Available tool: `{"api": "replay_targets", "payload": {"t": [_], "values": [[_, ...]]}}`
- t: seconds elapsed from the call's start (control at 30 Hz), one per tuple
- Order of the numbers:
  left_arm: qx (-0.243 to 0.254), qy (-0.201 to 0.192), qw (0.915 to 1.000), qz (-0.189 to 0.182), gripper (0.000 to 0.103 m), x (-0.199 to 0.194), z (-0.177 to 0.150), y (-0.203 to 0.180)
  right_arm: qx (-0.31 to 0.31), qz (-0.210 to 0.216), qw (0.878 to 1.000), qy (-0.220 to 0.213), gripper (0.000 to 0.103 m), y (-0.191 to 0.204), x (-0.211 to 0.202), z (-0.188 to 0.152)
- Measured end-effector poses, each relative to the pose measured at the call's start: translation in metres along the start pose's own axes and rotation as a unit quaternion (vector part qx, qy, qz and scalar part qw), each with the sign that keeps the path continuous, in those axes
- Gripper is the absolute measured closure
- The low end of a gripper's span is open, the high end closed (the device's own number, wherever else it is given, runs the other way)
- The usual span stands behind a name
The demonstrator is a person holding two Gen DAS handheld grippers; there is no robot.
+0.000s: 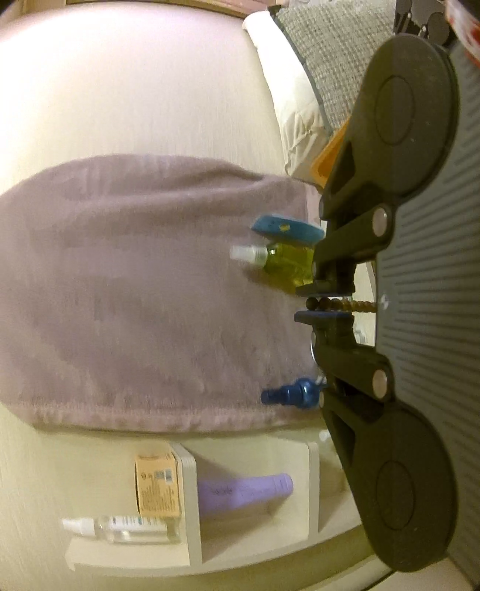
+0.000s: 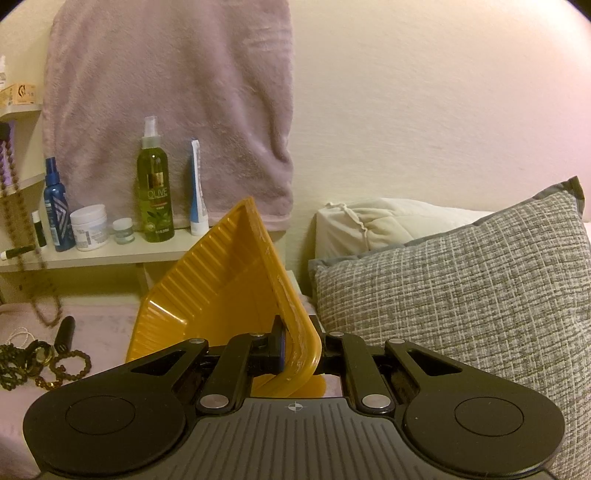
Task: Organize jewelry
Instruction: 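Carry the bead strand into the orange tray and open the left gripper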
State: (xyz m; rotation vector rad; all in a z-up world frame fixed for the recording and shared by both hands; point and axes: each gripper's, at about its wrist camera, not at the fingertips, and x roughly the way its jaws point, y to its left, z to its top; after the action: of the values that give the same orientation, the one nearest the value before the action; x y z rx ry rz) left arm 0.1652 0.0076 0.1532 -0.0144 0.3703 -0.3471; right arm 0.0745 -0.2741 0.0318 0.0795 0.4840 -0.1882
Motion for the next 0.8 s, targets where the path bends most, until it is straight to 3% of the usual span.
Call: {"api": "replay_targets", "payload": {"t": [0.8], "values": [[0.022,0.049,0.9912,-0.121,0.097,0.058,-0.011,-0.107,0.016,0.001,1.000,0.009,0.093,-0.003,-0.004,-0.002]]}}
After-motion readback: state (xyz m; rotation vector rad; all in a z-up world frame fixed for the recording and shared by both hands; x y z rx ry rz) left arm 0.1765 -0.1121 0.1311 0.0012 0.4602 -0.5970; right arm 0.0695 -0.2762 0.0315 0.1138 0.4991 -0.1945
